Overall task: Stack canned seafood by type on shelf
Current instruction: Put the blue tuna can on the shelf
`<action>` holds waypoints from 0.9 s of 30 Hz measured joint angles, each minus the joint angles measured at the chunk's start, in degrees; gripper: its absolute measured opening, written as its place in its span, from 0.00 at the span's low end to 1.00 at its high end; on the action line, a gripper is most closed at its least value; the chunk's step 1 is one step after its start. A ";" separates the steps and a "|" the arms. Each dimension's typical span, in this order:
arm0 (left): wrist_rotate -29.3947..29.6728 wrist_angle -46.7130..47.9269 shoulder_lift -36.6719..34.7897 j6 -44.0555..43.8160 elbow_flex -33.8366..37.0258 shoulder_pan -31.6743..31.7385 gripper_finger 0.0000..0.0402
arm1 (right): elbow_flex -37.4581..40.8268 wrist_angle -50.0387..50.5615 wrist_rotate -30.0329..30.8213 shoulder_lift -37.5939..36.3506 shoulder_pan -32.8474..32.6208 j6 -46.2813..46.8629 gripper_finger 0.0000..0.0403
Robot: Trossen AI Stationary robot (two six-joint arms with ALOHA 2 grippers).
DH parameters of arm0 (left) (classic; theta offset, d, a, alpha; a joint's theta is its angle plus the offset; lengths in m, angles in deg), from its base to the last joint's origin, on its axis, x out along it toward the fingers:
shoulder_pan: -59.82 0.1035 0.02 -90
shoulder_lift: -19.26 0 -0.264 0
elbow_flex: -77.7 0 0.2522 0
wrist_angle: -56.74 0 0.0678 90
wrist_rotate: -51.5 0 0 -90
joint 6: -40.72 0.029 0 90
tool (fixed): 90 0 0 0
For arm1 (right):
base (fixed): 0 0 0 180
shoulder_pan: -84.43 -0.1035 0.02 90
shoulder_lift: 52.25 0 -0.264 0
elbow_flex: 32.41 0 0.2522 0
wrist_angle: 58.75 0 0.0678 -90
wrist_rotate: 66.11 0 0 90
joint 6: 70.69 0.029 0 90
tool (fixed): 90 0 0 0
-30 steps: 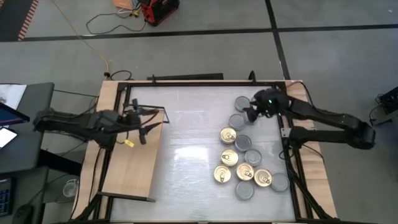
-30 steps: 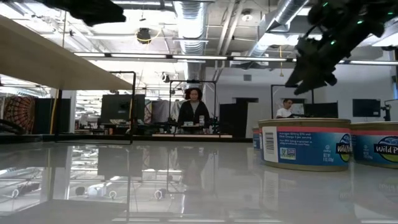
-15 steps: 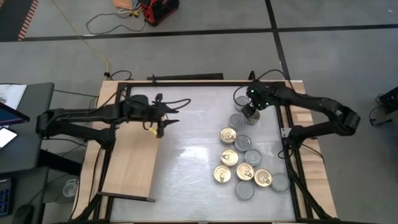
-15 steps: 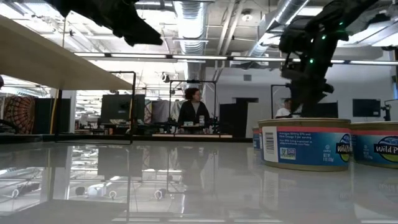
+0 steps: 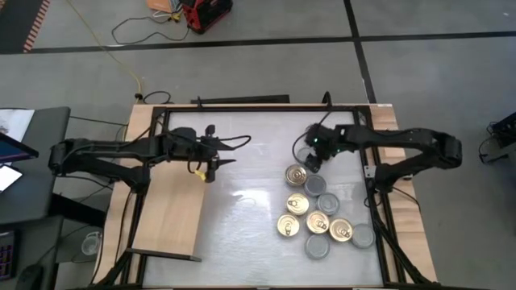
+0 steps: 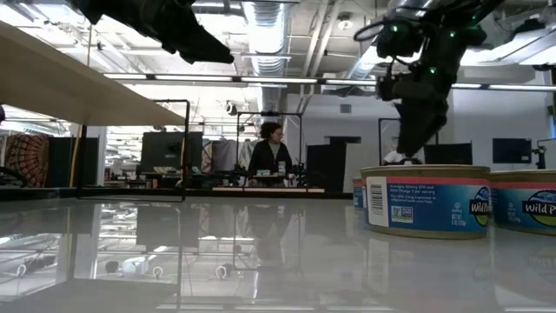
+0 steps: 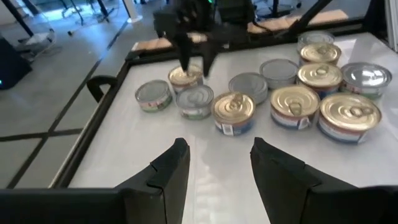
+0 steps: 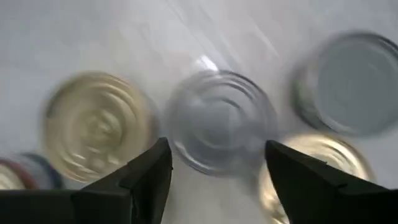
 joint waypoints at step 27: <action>9.48 9.13 -12.10 -0.94 0.00 -8.45 0.40 | -20.21 5.37 10.41 27.68 -12.96 -5.04 0.68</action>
